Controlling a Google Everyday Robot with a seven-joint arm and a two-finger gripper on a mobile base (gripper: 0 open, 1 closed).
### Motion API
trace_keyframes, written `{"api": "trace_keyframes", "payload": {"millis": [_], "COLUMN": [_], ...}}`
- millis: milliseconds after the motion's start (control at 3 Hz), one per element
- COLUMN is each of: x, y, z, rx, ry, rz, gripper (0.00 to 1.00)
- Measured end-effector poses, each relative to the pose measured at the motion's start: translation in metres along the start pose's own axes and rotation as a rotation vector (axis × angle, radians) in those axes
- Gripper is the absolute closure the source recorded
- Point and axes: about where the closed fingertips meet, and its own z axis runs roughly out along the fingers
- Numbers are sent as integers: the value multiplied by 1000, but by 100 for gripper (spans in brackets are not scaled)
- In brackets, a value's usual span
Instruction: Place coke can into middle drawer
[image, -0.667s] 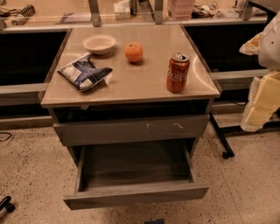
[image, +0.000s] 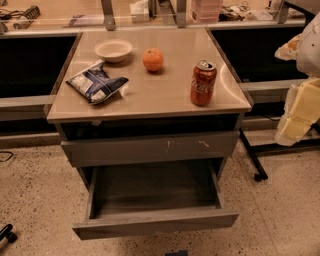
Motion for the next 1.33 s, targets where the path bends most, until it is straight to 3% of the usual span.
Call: {"api": "trace_keyframes", "payload": {"millis": [667,1333], "x": [-20,-68], "y": [-67,-144], "z": [25,71], "rx": [33,57], "ry": [-187,-349], "rz": [5,30], "gripper": [0,0]}}
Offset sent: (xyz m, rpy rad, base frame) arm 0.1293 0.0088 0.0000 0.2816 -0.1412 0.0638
